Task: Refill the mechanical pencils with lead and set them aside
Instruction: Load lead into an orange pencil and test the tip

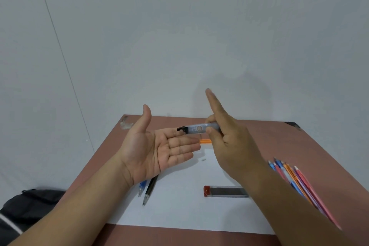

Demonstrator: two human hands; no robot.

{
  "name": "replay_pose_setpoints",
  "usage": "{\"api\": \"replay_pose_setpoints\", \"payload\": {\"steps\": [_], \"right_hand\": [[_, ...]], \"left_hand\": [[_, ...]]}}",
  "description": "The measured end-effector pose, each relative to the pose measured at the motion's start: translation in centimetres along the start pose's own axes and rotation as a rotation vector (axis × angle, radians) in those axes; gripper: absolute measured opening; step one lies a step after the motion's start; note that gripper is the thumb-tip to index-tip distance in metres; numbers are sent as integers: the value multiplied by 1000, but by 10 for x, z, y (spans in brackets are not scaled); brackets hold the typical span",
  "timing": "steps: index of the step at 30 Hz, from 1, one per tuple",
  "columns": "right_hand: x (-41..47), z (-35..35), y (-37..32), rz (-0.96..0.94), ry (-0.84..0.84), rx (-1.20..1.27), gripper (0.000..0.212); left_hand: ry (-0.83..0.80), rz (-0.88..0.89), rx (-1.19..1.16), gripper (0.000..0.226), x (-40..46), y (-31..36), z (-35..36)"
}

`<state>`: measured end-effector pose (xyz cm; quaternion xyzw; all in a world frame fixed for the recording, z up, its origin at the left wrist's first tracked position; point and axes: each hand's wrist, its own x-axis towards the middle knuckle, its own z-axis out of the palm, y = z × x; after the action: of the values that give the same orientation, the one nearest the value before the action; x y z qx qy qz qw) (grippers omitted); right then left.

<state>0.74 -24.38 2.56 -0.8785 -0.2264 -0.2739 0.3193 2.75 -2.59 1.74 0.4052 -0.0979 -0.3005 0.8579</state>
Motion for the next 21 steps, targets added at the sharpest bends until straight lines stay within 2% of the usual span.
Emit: {"api": "replay_pose_setpoints", "payload": {"steps": [3, 7, 10, 14, 17, 21], "right_hand": [[-2, 0, 4, -95, -11, -53, 52], [0, 0, 0, -50, 10, -55, 70], [-2, -2, 3, -159, 45, -157, 57], [3, -9, -4, -95, 0, -133, 79], [7, -12, -7, -166, -85, -213, 69], [17, -19, -18, -140, -169, -246, 85]], "left_hand": [[-31, -4, 9, 120, 0, 0, -1], [-15, 4, -1, 119, 0, -1, -1], [-34, 4, 0, 119, 0, -1, -2], [-31, -2, 15, 119, 2, -2, -2], [-61, -11, 24, 120, 3, -2, -4], [-77, -25, -8, 121, 3, -2, -6]]}}
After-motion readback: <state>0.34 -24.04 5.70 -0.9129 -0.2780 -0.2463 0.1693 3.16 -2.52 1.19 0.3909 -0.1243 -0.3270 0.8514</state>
